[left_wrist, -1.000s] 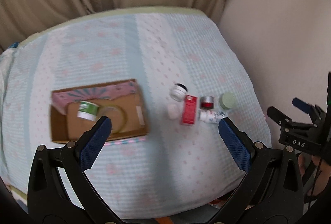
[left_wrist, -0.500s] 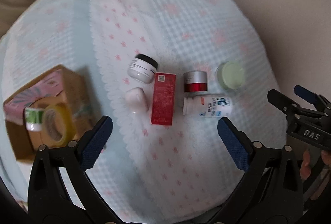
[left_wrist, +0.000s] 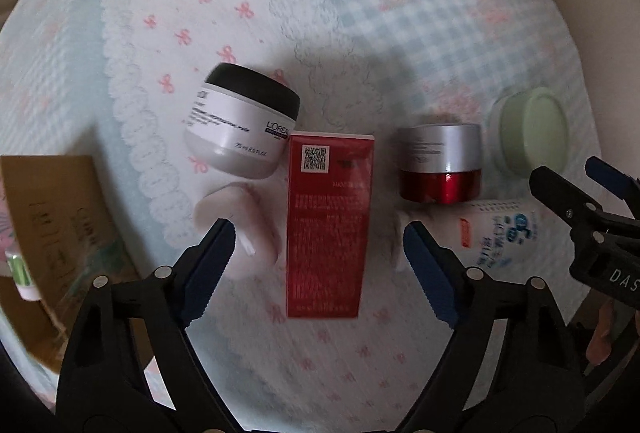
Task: Organize rigid objects
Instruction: 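Grasp red box with left gripper while right gripper grasps pale green jar, then carry red box with left gripper while right gripper carries pale green jar into box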
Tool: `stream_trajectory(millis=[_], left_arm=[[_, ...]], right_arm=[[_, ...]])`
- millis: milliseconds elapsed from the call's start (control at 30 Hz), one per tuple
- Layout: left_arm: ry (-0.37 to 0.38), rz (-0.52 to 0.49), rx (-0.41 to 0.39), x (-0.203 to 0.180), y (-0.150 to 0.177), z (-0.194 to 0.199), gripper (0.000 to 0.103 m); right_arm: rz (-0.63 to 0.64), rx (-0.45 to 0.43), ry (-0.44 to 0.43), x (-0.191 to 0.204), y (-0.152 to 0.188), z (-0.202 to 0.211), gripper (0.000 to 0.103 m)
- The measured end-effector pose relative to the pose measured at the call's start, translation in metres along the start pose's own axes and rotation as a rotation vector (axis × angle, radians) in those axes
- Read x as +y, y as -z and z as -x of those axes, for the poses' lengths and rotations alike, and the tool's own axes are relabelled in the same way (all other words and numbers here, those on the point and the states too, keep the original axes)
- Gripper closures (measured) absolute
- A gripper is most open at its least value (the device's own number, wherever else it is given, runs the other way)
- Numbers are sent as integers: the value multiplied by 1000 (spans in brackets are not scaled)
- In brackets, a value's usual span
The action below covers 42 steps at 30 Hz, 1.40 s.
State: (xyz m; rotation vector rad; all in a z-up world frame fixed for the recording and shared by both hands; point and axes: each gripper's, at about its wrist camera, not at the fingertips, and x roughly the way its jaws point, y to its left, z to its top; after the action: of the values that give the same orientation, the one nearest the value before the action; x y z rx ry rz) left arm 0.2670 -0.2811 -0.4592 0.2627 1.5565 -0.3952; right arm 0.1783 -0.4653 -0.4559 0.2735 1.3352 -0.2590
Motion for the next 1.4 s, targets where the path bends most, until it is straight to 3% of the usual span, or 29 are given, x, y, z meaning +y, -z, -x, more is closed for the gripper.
stream_trajectory(millis=[233,400,467,567,633,1033,1400], left_arm=[[-10,-23,19,-5,-9,-18,27],[6,-2,77,-10,-14,-32,49],[21,6,82,-11,-16,-37,53],[-12,-10,78,-12,-17,-42,65],[2,-7,72,-11,-17,-42,65],[45,26,39,10,-14,-28,65],[76,65,-89,24,2,52,65]], right_arm=[[48,25,30,5,-8,-20,0],[63,35,36,9,-16,-30,1],[70,45,37,10,-19,-34,5],[82,61,33,11,-21,-40,19],[88,77,20,11,-22,-45,36],[76,60,16,14,-22,-34,37],[79,-43,3,20,-17,30,37]])
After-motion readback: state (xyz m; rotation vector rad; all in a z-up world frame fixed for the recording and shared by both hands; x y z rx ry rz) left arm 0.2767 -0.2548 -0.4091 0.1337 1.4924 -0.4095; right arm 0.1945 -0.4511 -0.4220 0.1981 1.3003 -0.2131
